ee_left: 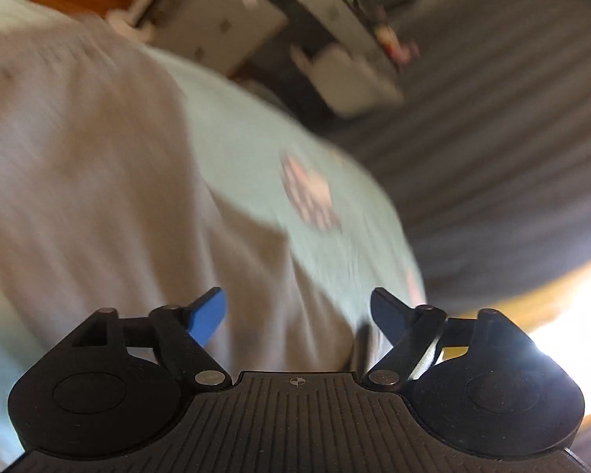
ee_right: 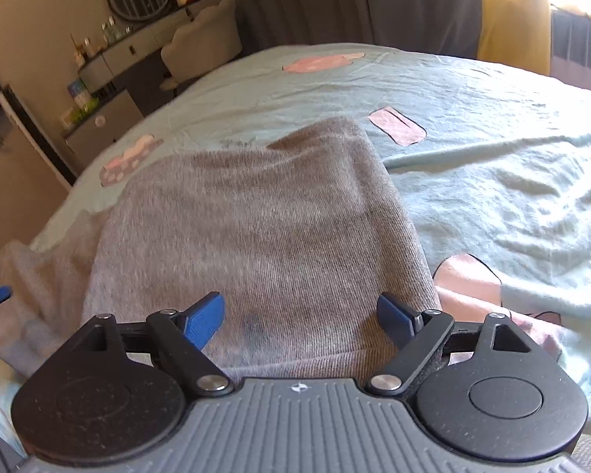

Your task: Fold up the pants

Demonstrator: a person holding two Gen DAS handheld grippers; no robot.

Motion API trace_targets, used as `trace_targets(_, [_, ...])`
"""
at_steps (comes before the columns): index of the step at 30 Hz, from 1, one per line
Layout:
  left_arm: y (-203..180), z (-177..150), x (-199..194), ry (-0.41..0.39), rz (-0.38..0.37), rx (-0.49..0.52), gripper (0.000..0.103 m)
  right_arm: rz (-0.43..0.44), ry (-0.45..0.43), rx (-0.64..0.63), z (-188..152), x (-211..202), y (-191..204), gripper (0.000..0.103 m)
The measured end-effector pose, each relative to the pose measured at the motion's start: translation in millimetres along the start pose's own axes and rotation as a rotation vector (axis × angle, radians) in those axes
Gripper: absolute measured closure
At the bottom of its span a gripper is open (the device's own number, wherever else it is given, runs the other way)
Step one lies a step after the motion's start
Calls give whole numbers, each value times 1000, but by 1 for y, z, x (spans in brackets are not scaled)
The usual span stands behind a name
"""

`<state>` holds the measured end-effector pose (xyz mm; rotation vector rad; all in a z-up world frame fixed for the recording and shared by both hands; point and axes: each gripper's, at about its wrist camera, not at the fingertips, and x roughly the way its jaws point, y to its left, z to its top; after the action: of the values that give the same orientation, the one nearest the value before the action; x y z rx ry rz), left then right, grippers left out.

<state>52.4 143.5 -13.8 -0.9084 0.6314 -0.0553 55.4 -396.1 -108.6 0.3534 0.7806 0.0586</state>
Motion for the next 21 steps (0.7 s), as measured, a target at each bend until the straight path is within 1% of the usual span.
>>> trace_targets(1, [9,12,-11,-31,17,-17,14,11,-3,11,0,0,-2,18])
trace_targets(4, [40,46,-39,-119,101,-53,9,27,-1,37,2,4,-6,17])
trace_targets(6, [63,62,-52,-153,152,-87,9,34,-4,52,4,7,-8,15])
trace_targets(8, [87,73,-56,-154,170,-139,9,40,-2,57,4,10,-8,13])
trace_targets(10, [108,79,-48,-135,182,-196,9,42,-1,50,4,12,-7,12])
trace_targets(11, [115,80,-44,-126,176,-214,9,40,-1,45,4,13,-6,11])
trace_targets(13, [131,82,-36,-121,199,-238,9,38,1,36,4,15,-5,9])
trace_targets(15, [142,81,-22,-109,187,-256,10,34,1,29,4,16,-3,8])
trace_targets(16, [148,83,-18,-95,208,-285,13,32,1,25,4,17,-2,8])
trace_targets(17, [155,87,-20,-102,217,-316,14,30,2,22,4,17,-2,8])
trace_targets(19, [162,87,-21,-139,155,-328,13,28,0,23,5,18,-1,8])
trace_targets(21, [170,90,-12,-126,118,-339,14,31,-4,30,4,18,-1,8])
